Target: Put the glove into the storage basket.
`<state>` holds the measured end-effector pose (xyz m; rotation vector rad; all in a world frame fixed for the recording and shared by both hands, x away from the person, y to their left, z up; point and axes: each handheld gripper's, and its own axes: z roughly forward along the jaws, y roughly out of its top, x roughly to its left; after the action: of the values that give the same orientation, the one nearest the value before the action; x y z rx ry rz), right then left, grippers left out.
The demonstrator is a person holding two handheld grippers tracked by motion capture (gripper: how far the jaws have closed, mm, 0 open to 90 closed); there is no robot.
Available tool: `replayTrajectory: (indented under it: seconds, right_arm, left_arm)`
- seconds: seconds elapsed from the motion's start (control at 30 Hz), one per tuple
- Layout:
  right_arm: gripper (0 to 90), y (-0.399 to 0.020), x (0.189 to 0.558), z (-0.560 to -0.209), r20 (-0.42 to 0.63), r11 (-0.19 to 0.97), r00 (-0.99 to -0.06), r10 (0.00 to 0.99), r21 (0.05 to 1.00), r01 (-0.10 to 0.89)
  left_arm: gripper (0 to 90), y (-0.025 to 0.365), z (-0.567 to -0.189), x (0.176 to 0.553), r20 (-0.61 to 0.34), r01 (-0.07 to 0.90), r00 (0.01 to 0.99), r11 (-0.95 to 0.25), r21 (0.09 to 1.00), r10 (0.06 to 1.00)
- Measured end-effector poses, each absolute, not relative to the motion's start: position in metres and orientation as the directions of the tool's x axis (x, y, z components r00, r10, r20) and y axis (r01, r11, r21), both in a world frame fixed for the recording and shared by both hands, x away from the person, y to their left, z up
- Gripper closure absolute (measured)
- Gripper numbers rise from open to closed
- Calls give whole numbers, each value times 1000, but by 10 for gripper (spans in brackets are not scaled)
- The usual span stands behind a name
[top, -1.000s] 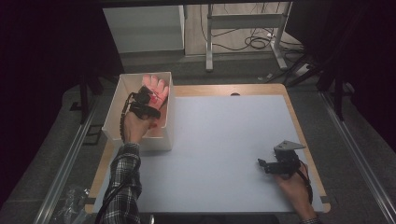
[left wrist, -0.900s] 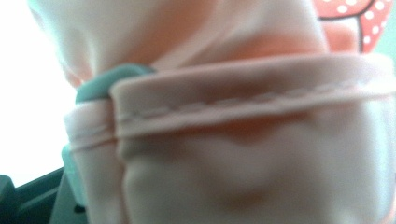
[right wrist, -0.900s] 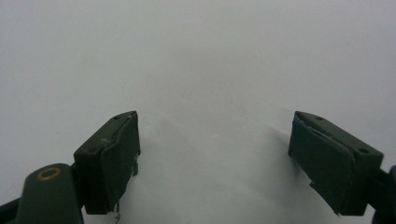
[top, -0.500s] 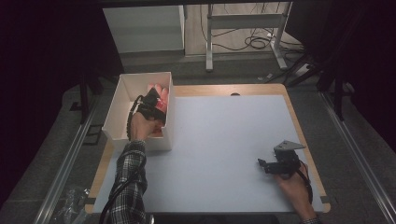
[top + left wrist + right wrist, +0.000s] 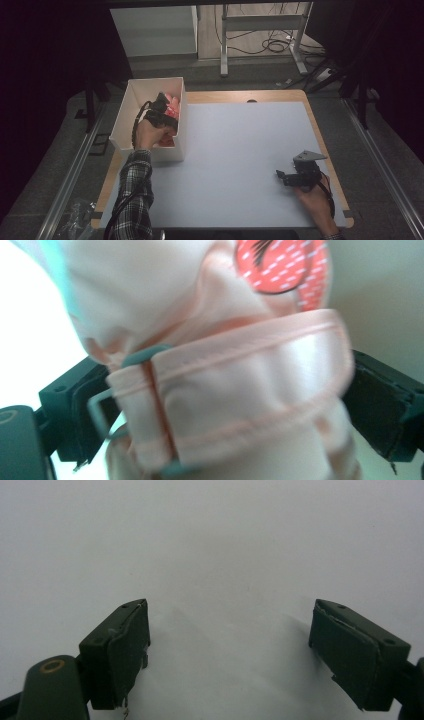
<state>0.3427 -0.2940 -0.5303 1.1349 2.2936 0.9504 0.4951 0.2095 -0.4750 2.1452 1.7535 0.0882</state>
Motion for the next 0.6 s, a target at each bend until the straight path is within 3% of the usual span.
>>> replayTrajectory:
  seconds: [0.6]
  right_arm:
    - [169,-294,343,-530,-59,437,-585,809,727,530]
  left_arm:
    - [49,222,-449,472,-109,862,302,-222,456,947]
